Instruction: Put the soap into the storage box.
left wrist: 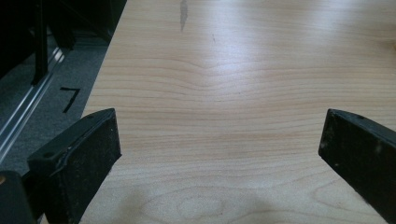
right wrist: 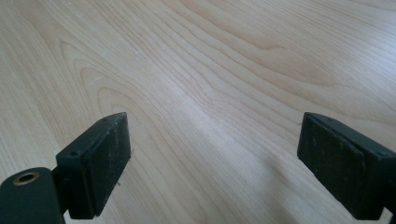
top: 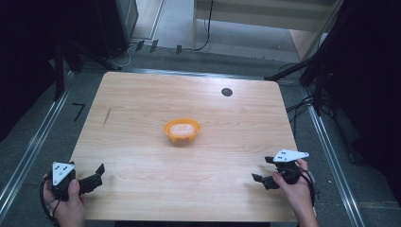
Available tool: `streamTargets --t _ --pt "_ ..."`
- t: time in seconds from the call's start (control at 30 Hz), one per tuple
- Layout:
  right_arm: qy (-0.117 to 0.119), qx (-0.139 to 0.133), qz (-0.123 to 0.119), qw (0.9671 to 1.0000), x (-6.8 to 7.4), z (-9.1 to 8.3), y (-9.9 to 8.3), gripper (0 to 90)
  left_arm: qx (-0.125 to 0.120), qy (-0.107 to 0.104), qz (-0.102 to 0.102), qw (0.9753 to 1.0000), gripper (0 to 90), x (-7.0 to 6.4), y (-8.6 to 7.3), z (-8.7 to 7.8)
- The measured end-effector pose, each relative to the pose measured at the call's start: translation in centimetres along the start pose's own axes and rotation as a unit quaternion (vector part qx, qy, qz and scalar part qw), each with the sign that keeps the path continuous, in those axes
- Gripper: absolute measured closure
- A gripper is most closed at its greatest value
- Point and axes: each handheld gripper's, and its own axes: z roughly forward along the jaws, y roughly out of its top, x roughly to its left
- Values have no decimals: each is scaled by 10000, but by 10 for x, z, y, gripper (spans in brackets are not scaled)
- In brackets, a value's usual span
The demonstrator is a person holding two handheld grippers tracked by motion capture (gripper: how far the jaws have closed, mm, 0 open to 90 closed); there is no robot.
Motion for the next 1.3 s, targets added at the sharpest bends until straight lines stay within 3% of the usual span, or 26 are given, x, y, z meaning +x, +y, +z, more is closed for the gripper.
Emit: streamTargets --t 0.4,0.63,1.07,1.3 --pt "-52 -317 261 9991 -2 -14 -28 80 -2 10 30 10000 0 -1 0 0" --pt "-125 -382 353 9986 -2 -21 -42 20 5 25 67 10000 0 -2 0 0" --pt "-266 -675 593 9956 -3 -40 -70 0 10 40 134 9999 0 -4 0 0" --pt "-394 -882 765 9924 -6 -51 -82 0 -8 44 128 9999 0 -4 0 -1"
